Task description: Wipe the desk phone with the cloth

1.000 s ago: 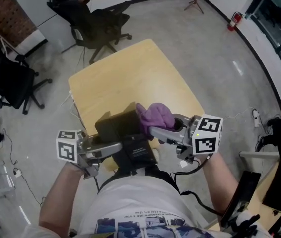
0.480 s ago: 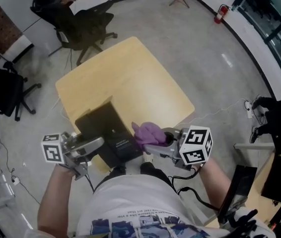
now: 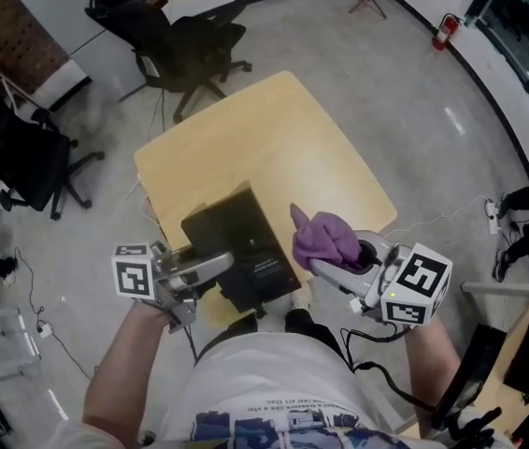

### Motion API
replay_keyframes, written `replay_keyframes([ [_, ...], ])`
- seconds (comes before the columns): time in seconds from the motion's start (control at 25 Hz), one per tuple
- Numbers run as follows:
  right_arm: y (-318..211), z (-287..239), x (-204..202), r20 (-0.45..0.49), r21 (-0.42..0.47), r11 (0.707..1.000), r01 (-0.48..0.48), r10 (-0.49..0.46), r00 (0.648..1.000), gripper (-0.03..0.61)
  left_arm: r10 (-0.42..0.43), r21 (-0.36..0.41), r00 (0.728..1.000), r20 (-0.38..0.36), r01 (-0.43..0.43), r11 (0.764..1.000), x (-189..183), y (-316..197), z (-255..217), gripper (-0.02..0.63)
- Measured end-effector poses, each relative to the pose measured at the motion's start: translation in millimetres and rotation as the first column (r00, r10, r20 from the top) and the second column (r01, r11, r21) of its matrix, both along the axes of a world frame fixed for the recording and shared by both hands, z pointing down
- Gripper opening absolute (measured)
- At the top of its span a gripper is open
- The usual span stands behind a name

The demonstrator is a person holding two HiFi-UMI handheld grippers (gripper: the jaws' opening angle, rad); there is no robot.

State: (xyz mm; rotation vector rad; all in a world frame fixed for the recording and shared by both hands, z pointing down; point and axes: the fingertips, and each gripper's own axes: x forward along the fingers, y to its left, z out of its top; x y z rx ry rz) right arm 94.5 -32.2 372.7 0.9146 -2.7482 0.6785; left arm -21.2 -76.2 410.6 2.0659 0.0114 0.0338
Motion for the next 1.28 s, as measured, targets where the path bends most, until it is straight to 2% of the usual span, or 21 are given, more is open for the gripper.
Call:
replay_keyframes([
  [0.08,-5.6,-10.2,-4.9,-0.032,0.047,0.999,-0.01,0.012,0.999,0.104,-0.009,-0.012,1.0,0.006,0.009,1.0,-0.1,-4.7,2.0,0.178],
  [0.16,-5.2,-5.7,-10.5,-0.06,0.049,0.999,-0.003,0.005,0.998,0.104,-0.014,-0.021,1.0,0.002,0.014,1.0,2.2,-8.0,2.3,0.178],
  [0.52,25.1,40.6,-4.5,-0.06,-0.081,0.994,-0.07,0.065,0.996,0.104,-0.04,-0.04,0.999,0.014,0.041,0.998,2.2,-26.7,8.2,0.178],
  [0.76,45.7,65.4,-18.1,-0.125,-0.147,0.984,-0.104,0.086,0.988,0.104,-0.048,-0.059,0.999,0.006,0.048,0.997,-9.5,-42.8,5.8,0.178],
  [1.04,63.7,66.7,-84.0,-0.097,-0.12,0.993,-0.007,-0.004,0.995,0.104,-0.059,-0.069,0.998,-0.021,0.057,0.996,-3.3,-46.5,-4.0,0.178],
  [1.28,54.8,72.9,-100.0,-0.186,-0.078,0.996,0.041,-0.055,0.981,0.104,-0.007,-0.051,1.0,0.001,0.007,0.999,-7.1,-47.4,0.5,0.178],
])
